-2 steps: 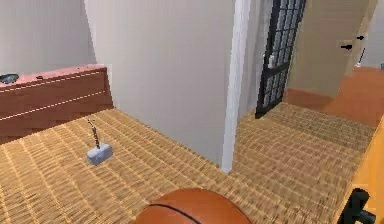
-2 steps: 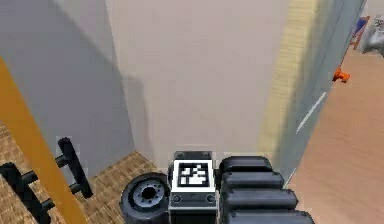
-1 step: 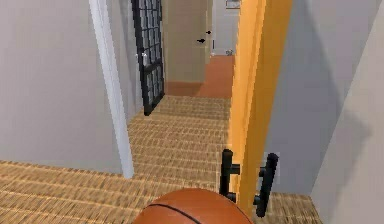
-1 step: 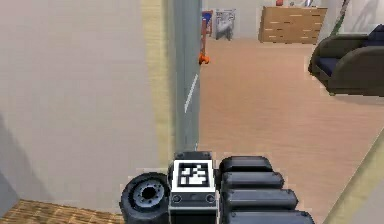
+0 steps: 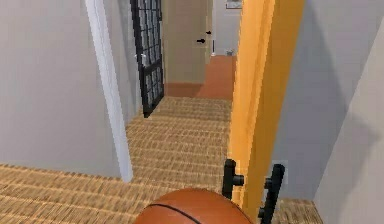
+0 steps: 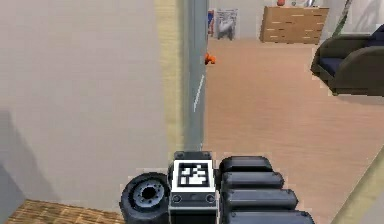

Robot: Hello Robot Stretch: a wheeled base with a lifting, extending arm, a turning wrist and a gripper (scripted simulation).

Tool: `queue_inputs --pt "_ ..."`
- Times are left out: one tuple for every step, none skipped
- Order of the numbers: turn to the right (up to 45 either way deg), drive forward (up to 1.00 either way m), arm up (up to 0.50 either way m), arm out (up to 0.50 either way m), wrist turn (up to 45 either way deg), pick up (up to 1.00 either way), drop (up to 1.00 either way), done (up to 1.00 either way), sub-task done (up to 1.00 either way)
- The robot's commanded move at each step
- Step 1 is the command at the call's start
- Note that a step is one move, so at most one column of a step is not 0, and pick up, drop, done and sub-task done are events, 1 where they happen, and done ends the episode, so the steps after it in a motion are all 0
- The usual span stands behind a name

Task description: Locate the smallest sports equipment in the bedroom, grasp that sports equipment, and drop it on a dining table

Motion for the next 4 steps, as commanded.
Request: queue_inputs --pt "-27.0 0.00 0.00 0.00 0.0 0.00 0.00 0.00 0.00" --pt "0.0 0.50 0.00 0.00 0.0 0.00 0.00 0.00 0.00" --pt "27.0 0.00 0.00 0.00 0.0 0.00 0.00 0.00 0.00" --pt "0.0 0.30 0.00 0.00 0.0 0.00 0.00 0.00 0.00"
